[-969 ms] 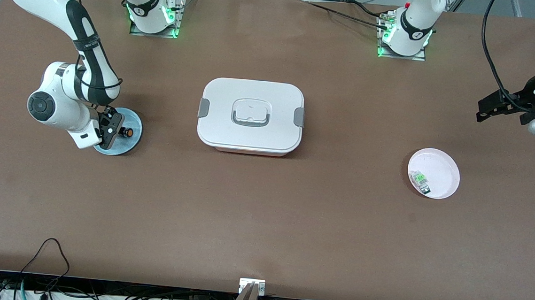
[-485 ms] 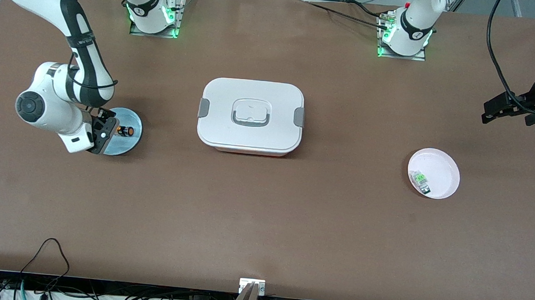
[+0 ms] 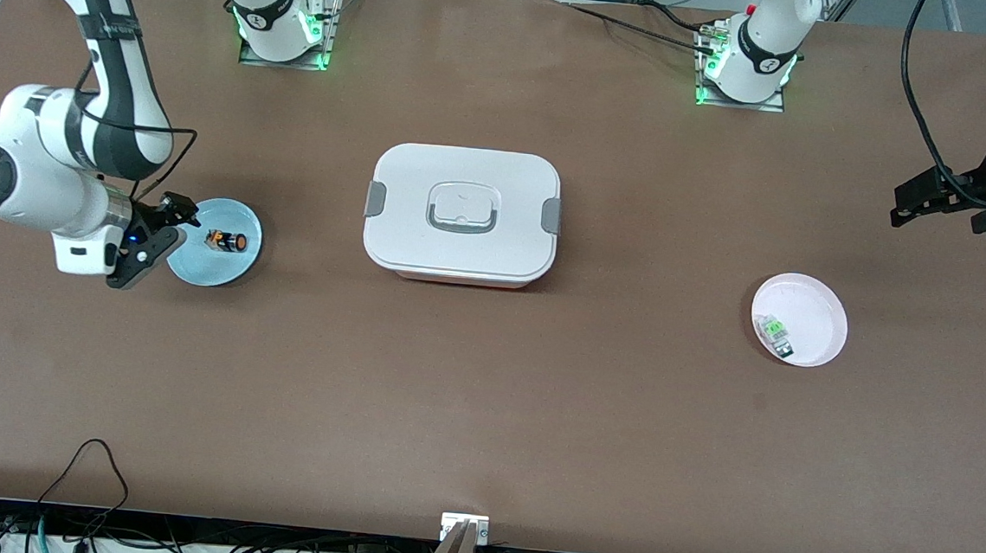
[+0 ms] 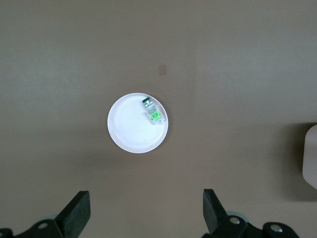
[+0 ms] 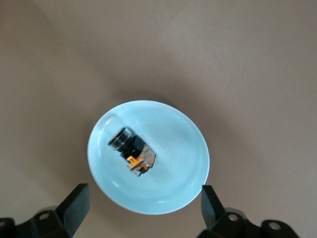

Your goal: Transfer orange switch to right arm and place

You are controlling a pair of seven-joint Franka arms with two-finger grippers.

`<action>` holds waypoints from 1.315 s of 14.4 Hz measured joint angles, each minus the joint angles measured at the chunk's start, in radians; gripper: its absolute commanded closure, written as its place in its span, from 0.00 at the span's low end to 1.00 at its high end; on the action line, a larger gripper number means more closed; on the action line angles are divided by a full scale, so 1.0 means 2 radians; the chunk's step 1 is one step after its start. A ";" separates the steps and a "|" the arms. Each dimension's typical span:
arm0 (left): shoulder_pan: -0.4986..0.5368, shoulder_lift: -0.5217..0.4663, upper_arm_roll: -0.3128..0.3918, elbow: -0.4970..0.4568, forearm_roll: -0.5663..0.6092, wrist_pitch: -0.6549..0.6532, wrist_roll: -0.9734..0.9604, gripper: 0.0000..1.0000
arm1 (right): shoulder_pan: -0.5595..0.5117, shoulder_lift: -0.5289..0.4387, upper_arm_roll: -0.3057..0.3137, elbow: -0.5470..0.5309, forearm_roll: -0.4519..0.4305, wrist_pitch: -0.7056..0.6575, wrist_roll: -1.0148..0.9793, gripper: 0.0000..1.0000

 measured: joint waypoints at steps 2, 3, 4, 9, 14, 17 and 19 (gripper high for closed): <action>0.000 0.000 0.004 0.000 0.000 0.000 0.000 0.00 | 0.001 -0.011 0.002 0.030 0.000 -0.065 0.092 0.00; 0.000 0.000 0.006 0.000 0.000 0.000 0.000 0.00 | 0.002 -0.016 0.003 0.048 0.000 -0.097 0.132 0.00; 0.000 0.000 0.008 0.000 0.000 0.000 0.000 0.00 | 0.004 -0.023 0.003 0.066 0.000 -0.125 0.161 0.00; 0.000 0.000 0.013 -0.001 -0.002 0.000 0.000 0.00 | 0.007 -0.070 0.002 0.147 0.000 -0.229 0.211 0.00; 0.000 0.000 0.015 -0.001 -0.003 0.000 0.000 0.00 | -0.019 -0.102 0.015 0.196 0.000 -0.294 0.310 0.00; 0.000 0.000 0.015 -0.001 -0.003 0.000 0.000 0.00 | -0.039 -0.118 0.048 0.204 -0.005 -0.300 0.319 0.00; 0.000 0.000 0.015 -0.001 -0.003 0.000 0.000 0.00 | -0.039 -0.121 0.058 0.216 -0.025 -0.295 0.323 0.00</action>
